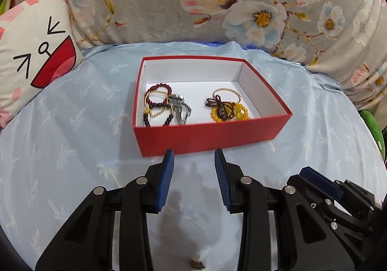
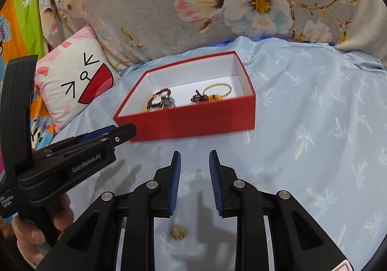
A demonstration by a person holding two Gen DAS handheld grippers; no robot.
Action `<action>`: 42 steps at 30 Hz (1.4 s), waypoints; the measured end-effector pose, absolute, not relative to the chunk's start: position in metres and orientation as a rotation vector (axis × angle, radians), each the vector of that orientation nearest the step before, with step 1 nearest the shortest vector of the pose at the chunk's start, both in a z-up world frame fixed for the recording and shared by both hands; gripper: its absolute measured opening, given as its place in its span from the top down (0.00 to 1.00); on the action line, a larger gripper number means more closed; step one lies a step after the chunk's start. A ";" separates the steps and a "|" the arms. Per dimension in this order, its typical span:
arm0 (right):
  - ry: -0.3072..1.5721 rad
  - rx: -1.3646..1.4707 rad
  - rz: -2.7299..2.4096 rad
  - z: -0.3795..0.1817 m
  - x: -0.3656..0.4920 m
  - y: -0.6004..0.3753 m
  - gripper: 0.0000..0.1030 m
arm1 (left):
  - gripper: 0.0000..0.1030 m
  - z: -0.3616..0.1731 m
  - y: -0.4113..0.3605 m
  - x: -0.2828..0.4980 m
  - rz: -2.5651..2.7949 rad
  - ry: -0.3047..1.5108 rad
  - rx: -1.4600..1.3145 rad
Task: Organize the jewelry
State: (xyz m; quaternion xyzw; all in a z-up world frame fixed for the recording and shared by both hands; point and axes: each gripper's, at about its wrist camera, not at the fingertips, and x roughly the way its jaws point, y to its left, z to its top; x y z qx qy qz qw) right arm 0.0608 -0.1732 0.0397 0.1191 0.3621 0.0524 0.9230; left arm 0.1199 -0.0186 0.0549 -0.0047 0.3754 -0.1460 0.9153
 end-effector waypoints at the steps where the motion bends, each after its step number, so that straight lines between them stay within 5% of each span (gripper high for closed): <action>1: 0.748 0.244 0.108 0.038 0.056 -0.173 0.76 | 0.68 0.054 -0.017 0.116 -0.300 0.773 -0.010; 42: 0.891 0.173 0.106 -0.012 0.027 -0.135 0.83 | 0.66 -0.001 0.004 0.036 -0.351 0.857 -0.007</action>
